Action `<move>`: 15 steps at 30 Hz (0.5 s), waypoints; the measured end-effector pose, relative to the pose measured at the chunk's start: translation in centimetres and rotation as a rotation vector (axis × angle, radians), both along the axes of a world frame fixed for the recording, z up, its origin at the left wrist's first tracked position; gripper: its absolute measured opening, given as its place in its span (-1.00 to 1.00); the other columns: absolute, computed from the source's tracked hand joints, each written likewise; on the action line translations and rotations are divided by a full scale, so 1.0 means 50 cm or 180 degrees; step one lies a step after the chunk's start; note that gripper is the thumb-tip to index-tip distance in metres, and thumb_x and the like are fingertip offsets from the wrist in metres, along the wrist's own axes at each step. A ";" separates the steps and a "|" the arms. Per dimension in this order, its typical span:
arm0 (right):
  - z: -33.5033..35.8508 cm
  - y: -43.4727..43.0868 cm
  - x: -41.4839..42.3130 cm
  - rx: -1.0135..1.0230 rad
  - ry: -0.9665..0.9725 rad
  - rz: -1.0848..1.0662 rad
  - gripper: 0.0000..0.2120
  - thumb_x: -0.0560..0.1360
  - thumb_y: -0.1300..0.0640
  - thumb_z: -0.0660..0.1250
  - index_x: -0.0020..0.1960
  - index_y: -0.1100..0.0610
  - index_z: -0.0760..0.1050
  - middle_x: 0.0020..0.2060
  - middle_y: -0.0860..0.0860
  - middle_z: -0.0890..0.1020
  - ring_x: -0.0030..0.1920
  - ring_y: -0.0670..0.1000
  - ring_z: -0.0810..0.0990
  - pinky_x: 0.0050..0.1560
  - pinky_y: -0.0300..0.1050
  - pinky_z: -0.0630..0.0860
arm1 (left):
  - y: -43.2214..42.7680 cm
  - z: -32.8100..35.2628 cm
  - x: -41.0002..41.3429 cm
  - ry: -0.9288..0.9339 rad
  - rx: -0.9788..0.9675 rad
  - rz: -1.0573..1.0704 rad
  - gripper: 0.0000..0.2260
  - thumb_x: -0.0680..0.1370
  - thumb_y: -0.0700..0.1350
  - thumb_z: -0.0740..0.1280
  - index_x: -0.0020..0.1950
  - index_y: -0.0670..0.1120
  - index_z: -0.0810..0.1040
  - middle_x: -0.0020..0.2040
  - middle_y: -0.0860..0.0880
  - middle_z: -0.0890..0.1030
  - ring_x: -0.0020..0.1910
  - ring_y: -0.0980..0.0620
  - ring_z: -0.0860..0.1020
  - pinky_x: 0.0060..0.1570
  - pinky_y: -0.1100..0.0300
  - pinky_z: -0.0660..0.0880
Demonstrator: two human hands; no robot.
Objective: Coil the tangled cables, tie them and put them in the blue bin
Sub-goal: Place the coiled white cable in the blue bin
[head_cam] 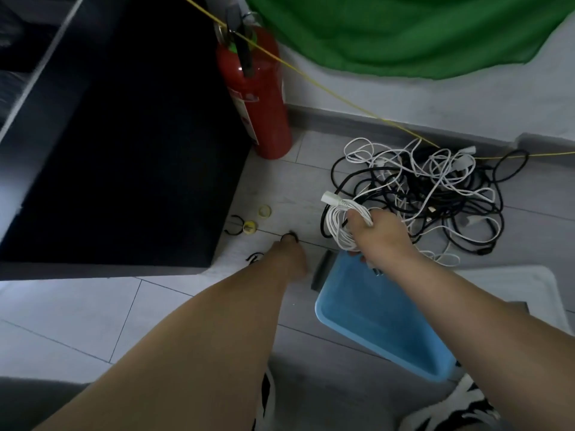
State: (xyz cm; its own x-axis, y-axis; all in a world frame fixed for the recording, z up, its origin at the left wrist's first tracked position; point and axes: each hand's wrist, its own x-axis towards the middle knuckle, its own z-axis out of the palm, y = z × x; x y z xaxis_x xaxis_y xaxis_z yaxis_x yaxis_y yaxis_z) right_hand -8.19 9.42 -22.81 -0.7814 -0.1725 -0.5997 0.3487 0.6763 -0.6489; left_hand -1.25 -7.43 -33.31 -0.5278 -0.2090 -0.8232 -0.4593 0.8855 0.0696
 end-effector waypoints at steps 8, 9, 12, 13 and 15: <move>0.112 0.013 -0.037 0.0384 0.0184 0.0135 -0.57 0.66 -0.18 0.18 -0.03 0.20 0.50 -0.26 0.09 0.64 -0.40 0.04 0.59 -0.46 -0.20 0.35 | -0.047 0.192 -0.071 0.1062 0.0240 0.0451 -0.83 0.54 -0.19 0.38 0.13 -0.10 0.66 0.18 -0.09 0.64 0.15 -0.11 0.61 0.13 0.16 0.56; 0.144 0.017 -0.043 0.0436 0.0283 0.0155 -0.55 0.66 -0.19 0.17 0.02 0.22 0.50 -0.21 0.08 0.62 -0.31 0.05 0.60 -0.37 -0.16 0.35 | -0.052 0.236 -0.080 0.1304 0.0470 0.0644 -0.85 0.54 -0.23 0.40 0.10 -0.11 0.63 0.11 -0.09 0.64 0.06 -0.08 0.63 0.01 0.26 0.56; 0.227 0.026 -0.064 0.0524 0.0522 0.0241 -0.50 0.67 -0.20 0.14 0.22 0.24 0.49 -0.12 0.07 0.59 -0.30 -0.05 0.59 -0.32 -0.16 0.35 | -0.055 0.371 -0.098 0.1719 0.1206 0.1103 -0.80 0.53 -0.36 0.40 0.07 -0.12 0.55 -0.14 -0.10 0.56 -0.31 0.08 0.52 -0.43 0.46 0.41; 0.257 0.030 -0.065 0.0506 0.0567 0.0260 -0.50 0.67 -0.19 0.14 0.24 0.24 0.50 -0.11 0.07 0.61 -0.31 -0.08 0.62 -0.30 -0.18 0.38 | -0.055 0.415 -0.102 0.1755 0.1377 0.1213 -0.80 0.52 -0.40 0.40 0.03 -0.13 0.55 -0.19 -0.09 0.54 -0.35 0.08 0.50 -0.44 0.43 0.44; 0.314 0.044 -0.065 0.0487 0.0707 0.0316 -0.50 0.66 -0.19 0.16 0.23 0.24 0.51 -0.05 0.12 0.67 -0.15 0.01 0.66 -0.15 -0.14 0.44 | -0.053 0.503 -0.111 0.1893 0.1658 0.1330 -0.78 0.50 -0.45 0.39 -0.05 -0.13 0.56 -0.21 -0.11 0.57 -0.34 0.02 0.54 -0.30 0.23 0.60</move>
State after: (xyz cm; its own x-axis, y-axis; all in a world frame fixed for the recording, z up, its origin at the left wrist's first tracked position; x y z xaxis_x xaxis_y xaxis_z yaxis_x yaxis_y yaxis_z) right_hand -11.43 11.61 -7.11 -0.8804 -0.1754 -0.4406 0.1365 0.7960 -0.5897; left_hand -6.78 -10.10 -8.16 -0.8622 -0.1560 -0.4819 -0.4971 0.4436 0.7458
